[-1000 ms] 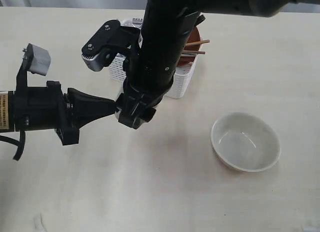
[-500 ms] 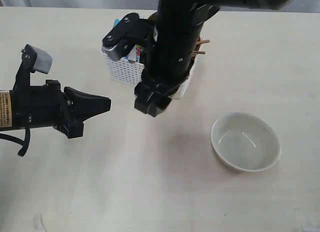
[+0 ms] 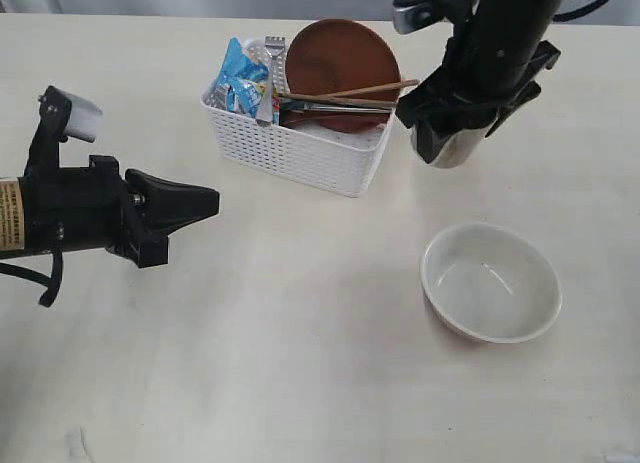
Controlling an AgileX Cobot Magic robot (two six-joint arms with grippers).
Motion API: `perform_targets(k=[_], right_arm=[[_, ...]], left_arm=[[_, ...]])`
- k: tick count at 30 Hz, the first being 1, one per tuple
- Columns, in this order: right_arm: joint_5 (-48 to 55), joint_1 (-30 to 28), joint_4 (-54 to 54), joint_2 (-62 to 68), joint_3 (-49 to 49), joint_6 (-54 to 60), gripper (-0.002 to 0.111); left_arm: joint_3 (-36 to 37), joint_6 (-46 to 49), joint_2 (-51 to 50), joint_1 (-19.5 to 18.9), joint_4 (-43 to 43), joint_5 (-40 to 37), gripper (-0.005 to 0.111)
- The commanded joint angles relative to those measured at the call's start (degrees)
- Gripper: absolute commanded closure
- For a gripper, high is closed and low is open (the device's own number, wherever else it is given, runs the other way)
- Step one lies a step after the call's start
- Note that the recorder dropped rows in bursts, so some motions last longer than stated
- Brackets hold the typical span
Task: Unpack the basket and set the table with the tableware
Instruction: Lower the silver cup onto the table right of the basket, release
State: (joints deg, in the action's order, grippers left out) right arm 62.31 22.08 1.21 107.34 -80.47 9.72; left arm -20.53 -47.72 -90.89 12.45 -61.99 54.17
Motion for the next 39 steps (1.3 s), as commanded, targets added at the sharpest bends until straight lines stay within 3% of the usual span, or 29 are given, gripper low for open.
perform_targets(k=[1,11,24,27,39], right_arm=[[-0.85,-1.82,-0.41,6.49,-3.95,-2.16,0.109],[0.4,0.41,0.45,17.03,-19.21,-2.84,0.109],[1.69,9.09,3.72,27.62,-35.55,0.58,0.109],[7.28,9.52,1.7,28.28,-37.25,2.37,0.109],[7.65,9.39,1.64,29.76,-37.36,3.16,0.109]], left_arm=[[0.05,0.05,0.18,0.14,0.95,0.13,0.107],[0.05,0.31,0.18,0.14,1.63,0.1,0.107],[0.05,1.83,0.29,0.14,2.96,-1.01,0.107],[0.15,2.2,0.39,0.14,4.2,-2.63,0.107],[0.15,2.33,0.39,0.14,5.5,-2.75,0.107]])
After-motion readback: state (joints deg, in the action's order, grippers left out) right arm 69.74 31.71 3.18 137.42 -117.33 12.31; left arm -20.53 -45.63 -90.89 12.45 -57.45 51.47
